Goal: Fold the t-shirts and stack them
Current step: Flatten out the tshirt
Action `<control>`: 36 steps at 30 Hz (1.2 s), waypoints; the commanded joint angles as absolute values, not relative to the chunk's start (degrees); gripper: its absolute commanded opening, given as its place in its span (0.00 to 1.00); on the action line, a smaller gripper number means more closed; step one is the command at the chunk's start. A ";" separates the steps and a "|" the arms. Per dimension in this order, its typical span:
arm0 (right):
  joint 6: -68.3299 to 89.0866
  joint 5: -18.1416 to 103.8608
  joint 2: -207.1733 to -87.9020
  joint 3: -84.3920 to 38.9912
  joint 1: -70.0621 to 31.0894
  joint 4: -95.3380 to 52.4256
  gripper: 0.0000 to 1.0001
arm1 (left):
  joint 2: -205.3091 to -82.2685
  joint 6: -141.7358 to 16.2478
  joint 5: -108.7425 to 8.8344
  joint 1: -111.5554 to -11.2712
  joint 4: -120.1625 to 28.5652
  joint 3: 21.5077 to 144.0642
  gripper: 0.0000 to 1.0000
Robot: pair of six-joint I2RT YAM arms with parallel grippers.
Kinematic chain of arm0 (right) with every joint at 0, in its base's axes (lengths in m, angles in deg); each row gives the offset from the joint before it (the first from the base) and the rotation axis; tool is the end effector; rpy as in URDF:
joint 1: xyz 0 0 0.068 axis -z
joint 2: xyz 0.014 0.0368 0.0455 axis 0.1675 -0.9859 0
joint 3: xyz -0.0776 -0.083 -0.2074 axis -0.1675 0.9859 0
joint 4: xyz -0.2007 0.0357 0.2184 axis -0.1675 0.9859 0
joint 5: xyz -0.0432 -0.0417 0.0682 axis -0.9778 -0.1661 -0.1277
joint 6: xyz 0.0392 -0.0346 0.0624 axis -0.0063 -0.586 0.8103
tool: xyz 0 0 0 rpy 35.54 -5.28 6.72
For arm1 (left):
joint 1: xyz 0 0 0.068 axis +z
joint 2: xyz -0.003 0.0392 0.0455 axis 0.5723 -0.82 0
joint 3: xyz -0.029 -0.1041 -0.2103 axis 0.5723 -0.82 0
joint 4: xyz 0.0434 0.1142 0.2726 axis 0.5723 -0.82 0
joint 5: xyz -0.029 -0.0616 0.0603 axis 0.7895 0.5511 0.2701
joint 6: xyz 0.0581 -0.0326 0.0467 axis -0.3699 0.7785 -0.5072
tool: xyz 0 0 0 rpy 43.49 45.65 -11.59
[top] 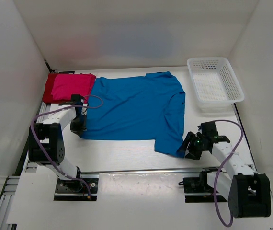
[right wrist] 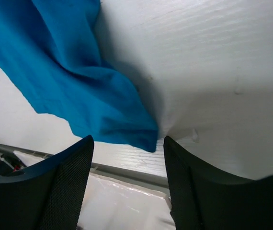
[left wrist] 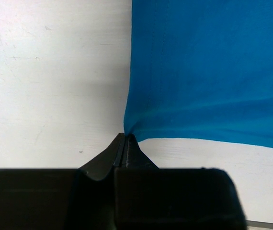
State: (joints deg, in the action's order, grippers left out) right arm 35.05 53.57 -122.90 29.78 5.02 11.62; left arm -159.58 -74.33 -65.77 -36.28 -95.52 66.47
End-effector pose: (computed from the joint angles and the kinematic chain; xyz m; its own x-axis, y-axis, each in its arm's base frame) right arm 0.2182 0.0400 0.0663 -0.8863 0.4258 -0.1824 0.3092 0.8370 0.4515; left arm 0.3093 0.0019 0.0812 -0.9922 0.0238 -0.1225 0.0076 0.9914 0.1305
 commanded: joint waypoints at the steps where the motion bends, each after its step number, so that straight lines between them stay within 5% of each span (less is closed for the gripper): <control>1: 35.82 50.86 -128.83 30.26 2.01 9.68 0.61 | -156.45 -74.32 -64.98 -36.58 -95.45 65.81 0.10; 8: 37.75 47.61 -132.55 27.71 2.69 5.90 0.00 | -155.39 -74.32 -64.98 -35.97 -95.45 66.42 0.10; 12: 37.75 47.16 -136.22 20.26 6.38 2.57 0.00 | -157.05 -74.32 -61.13 -35.44 -95.45 70.19 0.10; 15: 36.09 50.42 -145.53 1.58 7.09 3.42 0.00 | -161.80 -74.32 -58.57 -35.44 -98.87 83.52 0.10; 20: 33.36 52.36 -164.15 -60.80 7.09 19.85 0.00 | -173.21 -74.32 -59.97 -34.83 -105.73 133.52 0.10; 23: 34.85 50.16 -163.24 -74.40 8.58 24.00 0.00 | -171.41 -74.32 -61.20 -34.30 -102.23 142.71 0.10; 25: 35.55 49.64 -158.59 -68.92 9.11 20.77 0.00 | -167.72 -74.32 -60.68 -34.30 -98.64 137.56 0.10; 36: 40.82 46.21 -118.16 2.98 6.74 13.71 0.00 | -147.84 -74.32 -61.37 -34.83 -99.93 87.38 0.10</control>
